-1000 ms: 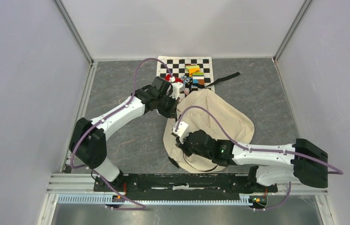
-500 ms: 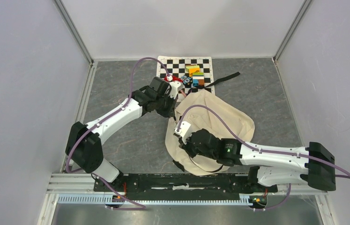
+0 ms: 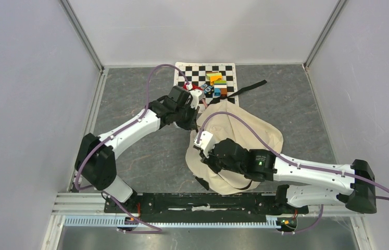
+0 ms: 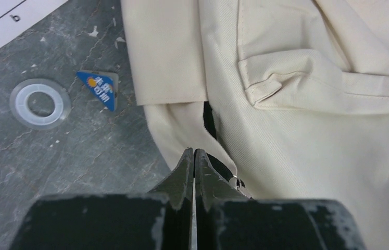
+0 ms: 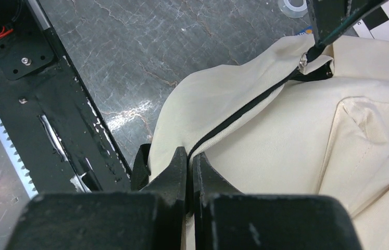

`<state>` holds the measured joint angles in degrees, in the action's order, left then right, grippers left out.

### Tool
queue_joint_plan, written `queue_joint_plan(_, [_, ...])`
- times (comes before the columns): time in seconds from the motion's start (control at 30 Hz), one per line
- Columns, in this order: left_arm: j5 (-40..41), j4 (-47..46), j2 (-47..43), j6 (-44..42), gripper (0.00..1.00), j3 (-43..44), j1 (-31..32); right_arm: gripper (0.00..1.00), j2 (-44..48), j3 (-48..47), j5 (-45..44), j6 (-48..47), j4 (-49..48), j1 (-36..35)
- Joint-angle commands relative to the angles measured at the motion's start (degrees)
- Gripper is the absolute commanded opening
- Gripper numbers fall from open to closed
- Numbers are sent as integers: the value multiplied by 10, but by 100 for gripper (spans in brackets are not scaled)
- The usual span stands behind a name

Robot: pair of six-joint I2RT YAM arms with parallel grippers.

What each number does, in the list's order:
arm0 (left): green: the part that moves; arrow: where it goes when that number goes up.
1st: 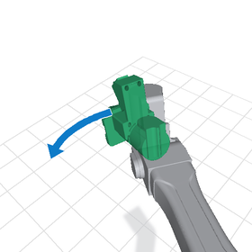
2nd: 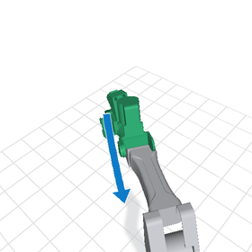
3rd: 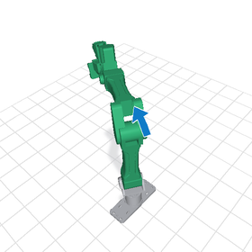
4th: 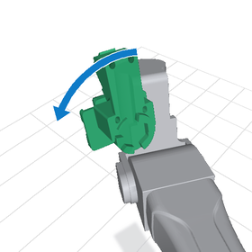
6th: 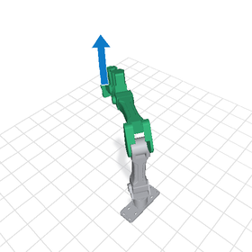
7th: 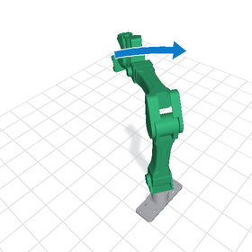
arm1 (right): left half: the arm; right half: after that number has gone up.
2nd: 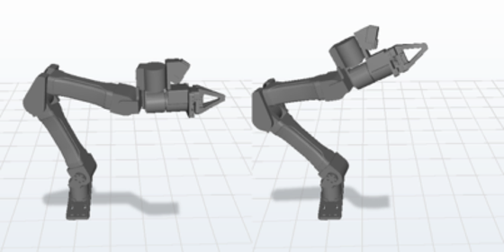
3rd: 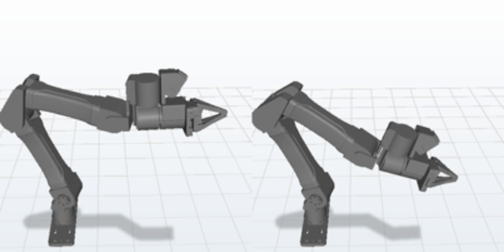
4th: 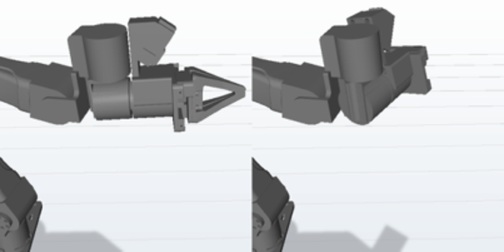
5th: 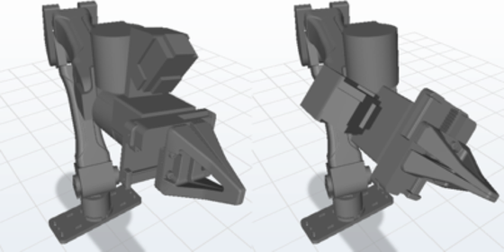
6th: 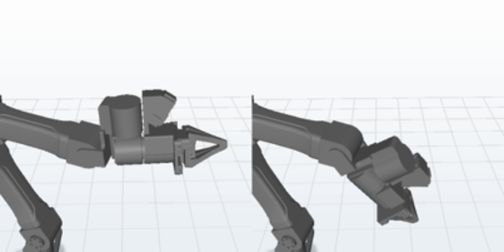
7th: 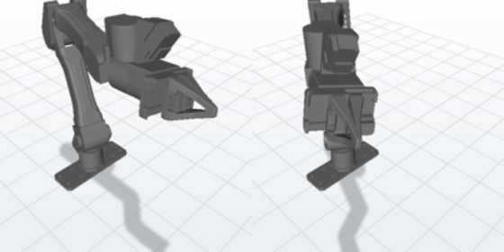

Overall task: Pack the student bag
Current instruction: Zip the student bag at the center of the board, then unzip the student bag at the center of the board.

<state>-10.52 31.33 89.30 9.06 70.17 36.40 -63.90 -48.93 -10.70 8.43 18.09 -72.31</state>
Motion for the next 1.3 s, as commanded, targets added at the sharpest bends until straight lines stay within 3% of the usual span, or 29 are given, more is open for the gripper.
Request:
queue_joint_plan(0.0, [58, -123, 43, 13, 2, 34, -16, 0, 33, -61, 105, 3, -38, -24])
queue_joint_plan(0.47, [174, -185, 154, 16, 2, 108, -19, 0, 33, -43, 139, 4, -73, -25])
queue_joint_plan(0.67, [138, -192, 178, 18, 2, 147, -19, 0, 19, -46, 138, 4, -86, -26])
queue_joint_plan(0.87, [119, -190, 145, 32, 2, 125, -19, 2, 10, -42, 59, 29, -81, -26])
queue_joint_plan(0.93, [127, -186, 115, 39, 19, 103, -19, 22, 6, -43, 28, 40, -70, -26])
queue_joint_plan(1.03, [154, -180, 56, 57, 65, 65, -19, 60, -1, -53, -26, 48, -42, -24])
queue_joint_plan(1.07, [160, -178, 33, 63, 76, 50, -19, 69, -2, -58, -40, 47, -32, -23])
queue_joint_plan(1.13, [178, -169, -9, 74, 91, 19, -19, 83, -3, -70, -66, 41, -5, -14])
queue_joint_plan(1.2, [197, -151, -48, 94, 99, -11, -20, 90, 1, -78, -84, 39, 15, 3])
queue_joint_plan(1.27, [212, -134, -87, 118, 100, -48, -20, 95, 10, -79, -82, 39, 31, 34])
